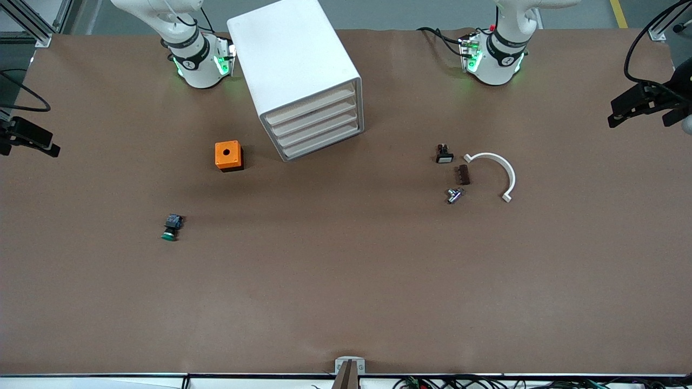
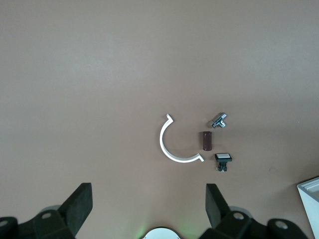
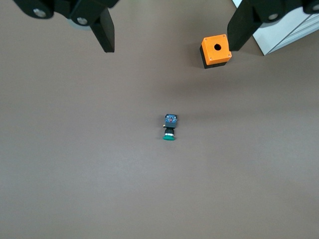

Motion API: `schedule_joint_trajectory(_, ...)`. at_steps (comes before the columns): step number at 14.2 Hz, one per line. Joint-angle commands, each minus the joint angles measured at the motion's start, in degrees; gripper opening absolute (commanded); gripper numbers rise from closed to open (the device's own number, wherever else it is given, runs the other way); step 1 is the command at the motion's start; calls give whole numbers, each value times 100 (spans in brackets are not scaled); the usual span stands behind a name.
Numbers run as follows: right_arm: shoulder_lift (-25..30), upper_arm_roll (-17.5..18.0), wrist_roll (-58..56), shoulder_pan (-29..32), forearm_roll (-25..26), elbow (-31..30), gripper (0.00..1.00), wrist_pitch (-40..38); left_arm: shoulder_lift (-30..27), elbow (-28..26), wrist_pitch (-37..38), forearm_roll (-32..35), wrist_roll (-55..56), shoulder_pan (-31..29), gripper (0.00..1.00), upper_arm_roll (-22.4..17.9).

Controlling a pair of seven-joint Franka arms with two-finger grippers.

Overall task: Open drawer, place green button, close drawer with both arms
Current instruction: 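Reach the right gripper to the green button while the left gripper approaches the drawer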

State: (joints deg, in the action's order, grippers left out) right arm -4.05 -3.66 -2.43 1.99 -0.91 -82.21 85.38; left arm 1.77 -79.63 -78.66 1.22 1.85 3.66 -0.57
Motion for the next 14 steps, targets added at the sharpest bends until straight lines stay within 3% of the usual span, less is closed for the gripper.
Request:
schedule_joint_trajectory(1,18,93,-65,109,91,56,100,-39,-19,-26,-53,-26,-45,-32,100,4)
schedule_joint_trajectory(6,18,102,-65,109,91,64,100,-39,77,-26,-53,-87,-45,-40,100,-13)
schedule_joint_trajectory(8,18,93,-65,109,91,64,100,-38,77,-297,-35,-105,139,-49,100,-13)
schedule_joint_trajectory(14,-122,102,-56,91,48,56,100,-12,849,-562,17,-464,61,188,100,223)
